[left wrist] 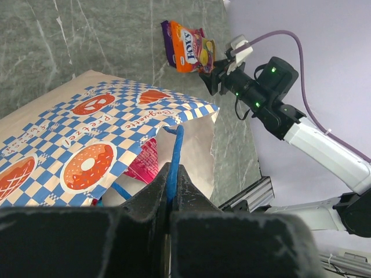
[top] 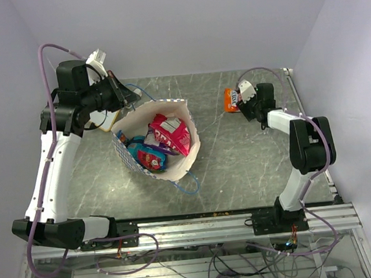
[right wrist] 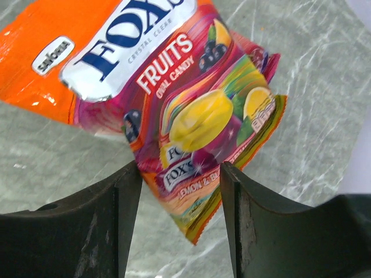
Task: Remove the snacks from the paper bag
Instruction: Place the snack at the center of the board.
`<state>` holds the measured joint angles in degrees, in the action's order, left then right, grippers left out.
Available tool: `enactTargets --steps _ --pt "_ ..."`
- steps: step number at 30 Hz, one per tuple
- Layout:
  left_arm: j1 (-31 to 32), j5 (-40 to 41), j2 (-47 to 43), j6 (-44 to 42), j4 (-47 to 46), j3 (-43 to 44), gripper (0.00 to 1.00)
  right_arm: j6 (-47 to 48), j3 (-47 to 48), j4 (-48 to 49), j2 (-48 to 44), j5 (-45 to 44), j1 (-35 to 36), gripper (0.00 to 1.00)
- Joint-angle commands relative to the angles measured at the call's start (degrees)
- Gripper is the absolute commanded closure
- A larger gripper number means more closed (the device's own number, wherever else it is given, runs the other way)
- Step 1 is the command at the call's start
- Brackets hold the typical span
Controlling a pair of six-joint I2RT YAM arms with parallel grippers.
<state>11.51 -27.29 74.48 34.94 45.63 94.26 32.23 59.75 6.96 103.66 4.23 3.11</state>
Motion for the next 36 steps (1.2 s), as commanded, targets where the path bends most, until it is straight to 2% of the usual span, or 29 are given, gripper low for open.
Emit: enactTargets --steps 1,6,13,17,20,25,29,33,36 --pt "0.36 -1.24 0.06 0.32 -1.89 1.31 0.93 0.98 4.4 0.98 3.34 -2.76 -0.3 0.46" --pt "0.14 -0.85 -0.24 -0.14 -1.31 1.39 0.93 3.75 7.4 -0.15 6.18 -3.5 -0.37 0.5" --pt "-0.08 -1.1 -0.3 -0.16 -0.71 1.36 0.93 5.29 8.37 1.06 7.81 -4.08 -0.73 0.5" --pt "-0.08 -1.57 -0.6 0.19 -1.21 0.95 0.93 4.41 6.9 2.05 5.52 -3.04 -0.68 0.5" --pt "-0.11 -2.61 -1.1 0.75 -2.27 0.23 0.93 1.78 5.31 0.92 1.64 -3.65 -0.57 0.48" --pt "-0.13 -5.72 -2.41 2.53 -6.17 -2.93 0.93 -9.5 0.86 -4.34 -8.46 0.16 -0.53 0.45" --pt "-0.08 -7.81 -3.22 3.34 -8.5 -4.77 0.93 -19.38 -1.72 -7.96 -15.43 6.7 0.31 0.35" --pt "-0.11 -8.3 -3.42 3.96 -9.32 -5.57 0.93 -25.21 -3.65 -9.85 -22.95 12.52 7.12 0.35" --pt "-0.14 -7.69 -2.93 3.92 -8.5 -4.54 0.93 -25.65 -2.83 -11.19 -28.41 12.45 15.92 0.36"
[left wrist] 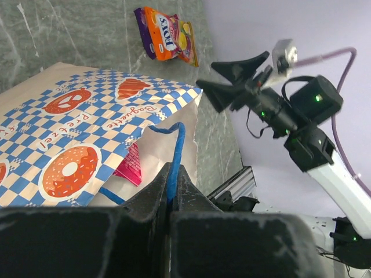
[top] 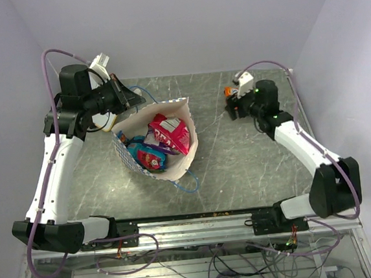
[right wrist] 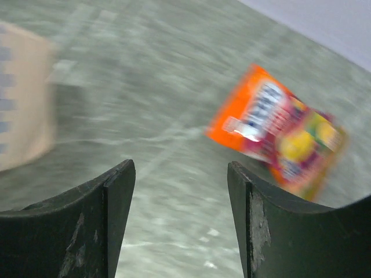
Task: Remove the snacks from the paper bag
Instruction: Place the snack at the center of the board, then take out the snack from the paper bag.
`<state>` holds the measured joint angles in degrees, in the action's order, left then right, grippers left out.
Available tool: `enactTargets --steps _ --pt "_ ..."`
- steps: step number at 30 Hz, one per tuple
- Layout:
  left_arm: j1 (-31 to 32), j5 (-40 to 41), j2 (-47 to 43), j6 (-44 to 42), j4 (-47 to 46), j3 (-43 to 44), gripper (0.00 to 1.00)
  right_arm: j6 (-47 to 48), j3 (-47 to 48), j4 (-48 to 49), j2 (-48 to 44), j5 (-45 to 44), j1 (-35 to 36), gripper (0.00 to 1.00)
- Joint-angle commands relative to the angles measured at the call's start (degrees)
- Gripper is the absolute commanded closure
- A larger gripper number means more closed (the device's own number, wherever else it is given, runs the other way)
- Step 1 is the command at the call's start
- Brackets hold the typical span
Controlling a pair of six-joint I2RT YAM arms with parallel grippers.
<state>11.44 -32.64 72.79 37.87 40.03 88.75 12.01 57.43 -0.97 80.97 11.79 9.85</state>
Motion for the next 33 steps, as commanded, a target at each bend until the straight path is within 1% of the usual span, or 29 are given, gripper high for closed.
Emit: enactTargets --steps 1,2,6,10,13,16,19,21,22,24,26,28,31,33 --pt "-0.07 -1.88 -0.99 0.92 -2.43 1.45 0.93 -5.6 -0.42 -3.61 -7.34 4.19 12.32 0.36" --pt "-0.09 -1.5 -0.65 0.83 -1.92 1.99 0.93 -6.07 1.55 -3.75 -9.32 2.72 15.61 0.36" --pt "-0.1 -1.53 -0.49 1.48 -2.6 1.91 0.93 -9.82 4.18 -2.6 -13.46 -2.5 27.31 0.39" --pt "-0.03 -2.22 -1.11 2.82 -4.3 0.57 0.93 -11.54 6.78 -3.0 -13.43 -6.25 37.91 0.41" --pt "-0.02 -2.08 -1.53 2.91 -4.47 0.55 0.93 -10.1 10.37 -7.35 -9.68 -10.28 44.32 0.41" --pt "-0.05 -2.19 -2.01 3.35 -5.45 0.3 0.93 -8.49 15.37 -14.97 -3.66 -15.02 48.91 0.41" --pt "-0.03 -2.48 -2.22 3.85 -6.25 0.18 0.93 -10.82 22.13 -20.74 2.94 -25.32 52.13 0.42" --pt "-0.07 -2.58 -2.22 4.04 -6.41 0.19 0.93 -13.46 24.78 -21.22 6.28 -31.6 52.95 0.42" --pt "-0.05 -2.53 -2.22 4.12 -6.49 0.13 0.93 -14.4 24.6 -19.54 7.56 -35.97 53.25 0.42" --pt "-0.02 -2.67 -2.3 4.61 -6.94 -0.18 0.93 -13.69 20.79 -11.89 7.65 -39.81 53.78 0.42" --pt "-0.03 -2.76 -2.1 4.92 -6.91 -0.12 0.93 -9.99 15.05 -1.03 7.27 -40.23 54.5 0.4" --pt "-0.05 -2.61 -1.77 4.96 -6.02 0.5 0.93 -6.08 11.43 7.37 7.94 -41.13 54.89 0.37" --pt "-0.1 -2.75 -1.11 4.73 -5.07 1.55 0.93 -1.03 9.87 15.09 10.69 -42.33 54.85 0.35" --pt "-0.06 -2.94 -1.08 5.0 -5.41 1.68 0.93 1.02 10.98 17.39 13.19 -42.54 54.87 0.34"
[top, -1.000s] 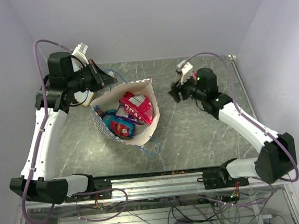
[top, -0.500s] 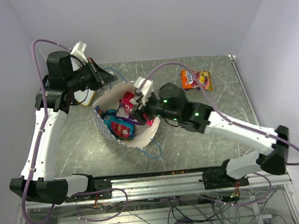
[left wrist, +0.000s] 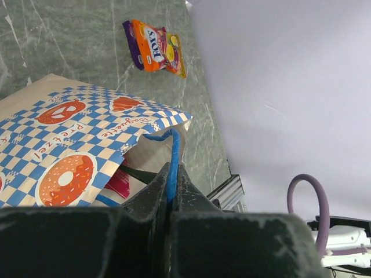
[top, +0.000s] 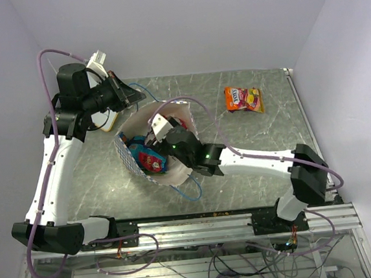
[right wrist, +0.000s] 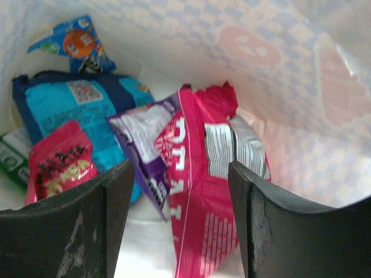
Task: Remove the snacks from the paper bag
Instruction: Take out the snack from the paper bag.
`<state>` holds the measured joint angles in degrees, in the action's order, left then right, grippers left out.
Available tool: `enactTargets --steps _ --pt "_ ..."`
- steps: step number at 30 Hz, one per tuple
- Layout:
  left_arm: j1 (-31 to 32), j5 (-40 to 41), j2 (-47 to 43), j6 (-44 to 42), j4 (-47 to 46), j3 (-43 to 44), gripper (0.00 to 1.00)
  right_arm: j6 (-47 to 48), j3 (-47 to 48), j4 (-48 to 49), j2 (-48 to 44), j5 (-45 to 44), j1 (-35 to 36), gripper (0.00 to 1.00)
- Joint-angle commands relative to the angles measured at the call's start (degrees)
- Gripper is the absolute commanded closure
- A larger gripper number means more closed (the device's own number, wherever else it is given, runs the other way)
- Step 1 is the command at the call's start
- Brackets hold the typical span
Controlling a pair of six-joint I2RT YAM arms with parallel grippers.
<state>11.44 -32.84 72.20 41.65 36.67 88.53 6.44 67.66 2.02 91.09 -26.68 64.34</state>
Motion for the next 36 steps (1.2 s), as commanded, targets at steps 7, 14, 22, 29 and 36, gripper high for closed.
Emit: enactTargets --steps 7,14,22,29,36 --pt "-0.04 -2.92 -0.48 0.91 -1.95 2.25 0.93 9.48 2.64 21.35 10.57 -7.22 0.38 0.33" --pt "-0.04 -3.24 -0.48 0.66 -1.71 2.38 0.93 12.69 4.73 24.78 16.83 -11.73 0.3 0.31" --pt "-0.04 -3.47 -0.4 -0.21 -0.85 2.95 0.93 21.3 6.2 29.22 22.39 -12.64 -0.69 0.28" --pt "-0.02 -3.5 -0.05 -0.43 -0.61 3.4 0.93 22.55 7.2 29.39 23.65 -12.35 -1.45 0.69" --pt "-0.02 -3.12 0.09 -0.71 -0.59 3.4 0.93 20.49 8.51 25.62 19.26 -9.49 -1.17 1.0"
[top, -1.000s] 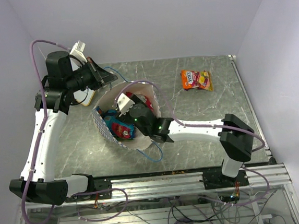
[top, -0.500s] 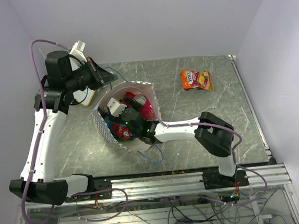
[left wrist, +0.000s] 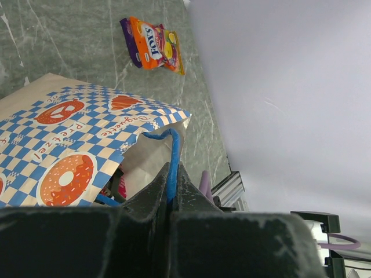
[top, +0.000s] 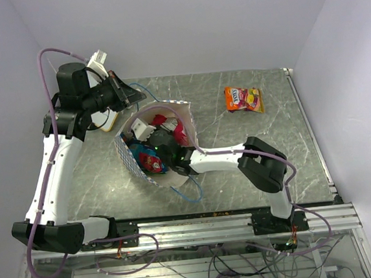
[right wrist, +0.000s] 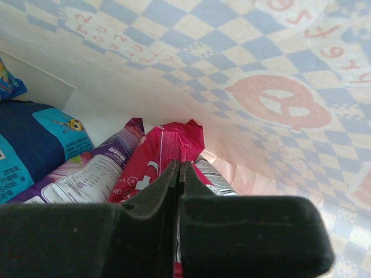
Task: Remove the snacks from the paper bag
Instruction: Take out the snack from the paper bag.
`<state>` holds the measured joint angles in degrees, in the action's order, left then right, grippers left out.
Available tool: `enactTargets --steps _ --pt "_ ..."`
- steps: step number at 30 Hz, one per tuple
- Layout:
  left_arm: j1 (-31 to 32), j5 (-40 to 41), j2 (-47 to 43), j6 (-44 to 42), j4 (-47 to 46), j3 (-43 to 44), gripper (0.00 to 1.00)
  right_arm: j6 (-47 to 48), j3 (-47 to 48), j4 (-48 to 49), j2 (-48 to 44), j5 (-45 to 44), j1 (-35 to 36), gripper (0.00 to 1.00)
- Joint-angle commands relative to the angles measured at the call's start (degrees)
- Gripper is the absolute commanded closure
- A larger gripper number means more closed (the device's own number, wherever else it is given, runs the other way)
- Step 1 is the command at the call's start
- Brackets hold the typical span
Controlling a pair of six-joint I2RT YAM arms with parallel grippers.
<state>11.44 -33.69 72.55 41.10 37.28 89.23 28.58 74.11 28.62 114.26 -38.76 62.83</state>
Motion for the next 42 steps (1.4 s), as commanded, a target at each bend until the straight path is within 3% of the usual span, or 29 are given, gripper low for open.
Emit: enactTargets --steps 1,13,25,35,40,42 --pt "0.03 -2.26 -0.23 -0.15 -1.24 2.7 0.93 -2.04 2.26 -1.95 -4.81 3.43 0.38 1.0" --pt "-0.1 -1.1 0.02 -0.5 -0.95 2.39 0.93 -13.31 5.44 -17.88 -20.76 13.49 0.61 1.0" --pt "-0.2 0.34 0.09 -1.01 0.18 1.87 0.93 -22.14 16.68 -36.44 -32.89 16.71 0.56 1.0" --pt "-0.19 1.52 0.57 -1.29 1.66 1.13 0.93 -16.11 21.21 -40.06 -42.14 -2.47 0.5 1.0" --pt "-0.19 1.65 0.79 -1.66 2.1 1.7 0.93 -7.06 14.04 -35.02 -47.16 -15.58 -2.77 1.0" --pt "-0.19 1.78 0.91 -2.02 2.56 2.14 0.93 -8.43 9.91 -35.21 -50.4 -14.43 -8.5 1.0"
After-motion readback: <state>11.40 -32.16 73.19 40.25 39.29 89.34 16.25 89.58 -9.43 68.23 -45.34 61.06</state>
